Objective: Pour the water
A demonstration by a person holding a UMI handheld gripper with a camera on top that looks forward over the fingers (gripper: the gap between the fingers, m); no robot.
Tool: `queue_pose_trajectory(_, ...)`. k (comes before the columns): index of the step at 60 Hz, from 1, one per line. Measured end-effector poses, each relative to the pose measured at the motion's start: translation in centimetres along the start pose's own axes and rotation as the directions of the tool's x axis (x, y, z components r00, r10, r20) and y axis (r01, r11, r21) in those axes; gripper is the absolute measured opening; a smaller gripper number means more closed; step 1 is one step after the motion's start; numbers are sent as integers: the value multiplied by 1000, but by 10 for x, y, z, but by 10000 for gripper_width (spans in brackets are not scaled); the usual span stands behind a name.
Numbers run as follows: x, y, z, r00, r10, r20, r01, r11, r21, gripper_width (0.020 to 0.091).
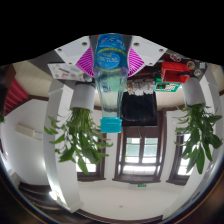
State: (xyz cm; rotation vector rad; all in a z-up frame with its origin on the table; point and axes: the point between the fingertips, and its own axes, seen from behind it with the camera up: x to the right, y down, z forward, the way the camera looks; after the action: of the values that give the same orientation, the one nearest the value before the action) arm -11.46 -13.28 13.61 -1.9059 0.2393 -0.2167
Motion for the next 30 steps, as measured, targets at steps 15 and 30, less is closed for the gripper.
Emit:
queue_pose_trajectory(15,16,56,26,997,78,26,-79,997,27,429)
queue_pose_trajectory(30,16,67,26,997,77,28,-77,997,-6,576)
